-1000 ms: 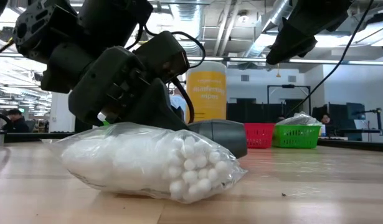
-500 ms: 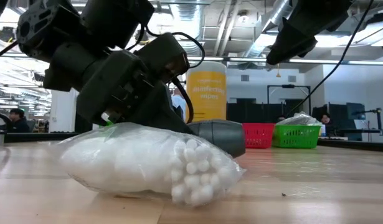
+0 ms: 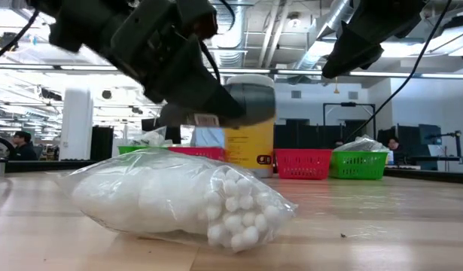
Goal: Pick & Place Travel size toiletries
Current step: Put the black deodorant into the left red bin
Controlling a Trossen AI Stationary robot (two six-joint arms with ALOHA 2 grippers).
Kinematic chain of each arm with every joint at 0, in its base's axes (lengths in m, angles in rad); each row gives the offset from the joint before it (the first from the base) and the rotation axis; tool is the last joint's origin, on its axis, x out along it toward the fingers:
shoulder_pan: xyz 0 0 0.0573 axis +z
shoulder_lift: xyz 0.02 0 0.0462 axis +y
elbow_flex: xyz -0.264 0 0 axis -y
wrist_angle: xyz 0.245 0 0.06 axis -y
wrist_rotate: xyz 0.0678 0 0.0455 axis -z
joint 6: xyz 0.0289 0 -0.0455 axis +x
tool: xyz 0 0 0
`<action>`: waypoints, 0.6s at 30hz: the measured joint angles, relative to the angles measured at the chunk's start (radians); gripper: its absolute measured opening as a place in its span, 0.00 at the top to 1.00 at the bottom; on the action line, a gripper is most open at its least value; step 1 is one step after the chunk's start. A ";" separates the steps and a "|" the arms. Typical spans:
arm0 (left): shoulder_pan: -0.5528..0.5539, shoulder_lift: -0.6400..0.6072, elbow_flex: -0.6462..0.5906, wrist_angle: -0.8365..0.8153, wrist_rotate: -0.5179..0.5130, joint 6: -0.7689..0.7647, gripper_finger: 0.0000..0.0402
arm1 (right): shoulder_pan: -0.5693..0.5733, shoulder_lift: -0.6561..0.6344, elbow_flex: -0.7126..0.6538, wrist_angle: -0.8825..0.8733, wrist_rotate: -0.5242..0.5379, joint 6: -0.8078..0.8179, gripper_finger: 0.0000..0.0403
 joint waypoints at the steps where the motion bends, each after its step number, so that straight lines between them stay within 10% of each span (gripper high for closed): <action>1: 0.000 -0.024 0.000 -0.036 -0.019 -0.005 0.51 | 0.000 0.000 0.000 0.000 0.000 0.000 0.67; 18: 0.040 -0.252 0.000 -0.278 -0.271 -0.124 0.50 | 0.000 0.000 0.000 0.004 0.000 0.000 0.68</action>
